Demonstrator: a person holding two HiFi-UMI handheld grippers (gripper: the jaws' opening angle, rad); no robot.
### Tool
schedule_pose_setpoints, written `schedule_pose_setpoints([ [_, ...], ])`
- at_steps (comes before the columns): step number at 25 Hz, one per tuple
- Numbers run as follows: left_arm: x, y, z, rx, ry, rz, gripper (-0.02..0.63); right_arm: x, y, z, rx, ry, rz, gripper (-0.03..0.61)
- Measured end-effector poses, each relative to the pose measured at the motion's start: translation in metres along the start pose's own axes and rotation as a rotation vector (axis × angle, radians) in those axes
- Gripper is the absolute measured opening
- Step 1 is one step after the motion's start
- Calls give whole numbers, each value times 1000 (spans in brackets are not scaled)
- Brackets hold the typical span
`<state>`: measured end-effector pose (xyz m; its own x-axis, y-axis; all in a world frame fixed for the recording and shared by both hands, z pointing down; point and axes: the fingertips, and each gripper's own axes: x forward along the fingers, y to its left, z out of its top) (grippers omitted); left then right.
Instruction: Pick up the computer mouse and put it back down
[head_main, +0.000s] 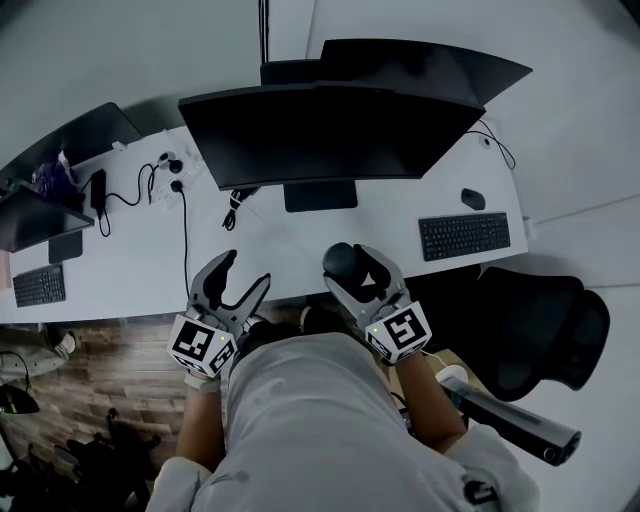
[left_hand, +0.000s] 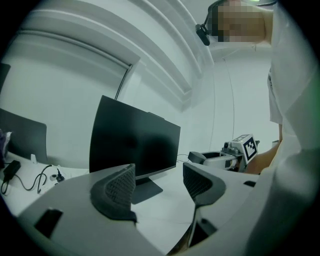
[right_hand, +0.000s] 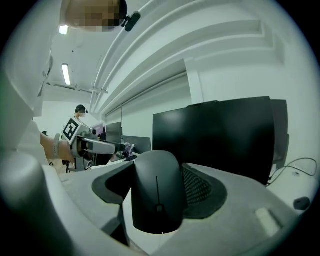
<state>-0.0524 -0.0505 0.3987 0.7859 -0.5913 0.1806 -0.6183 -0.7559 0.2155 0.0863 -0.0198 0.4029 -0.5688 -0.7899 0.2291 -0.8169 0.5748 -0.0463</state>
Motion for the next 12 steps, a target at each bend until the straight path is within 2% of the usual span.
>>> schedule_pose_setpoints([
  [12, 7, -9, 12, 20, -8, -28, 281, -21, -13, -1, 25, -50, -62, 298],
])
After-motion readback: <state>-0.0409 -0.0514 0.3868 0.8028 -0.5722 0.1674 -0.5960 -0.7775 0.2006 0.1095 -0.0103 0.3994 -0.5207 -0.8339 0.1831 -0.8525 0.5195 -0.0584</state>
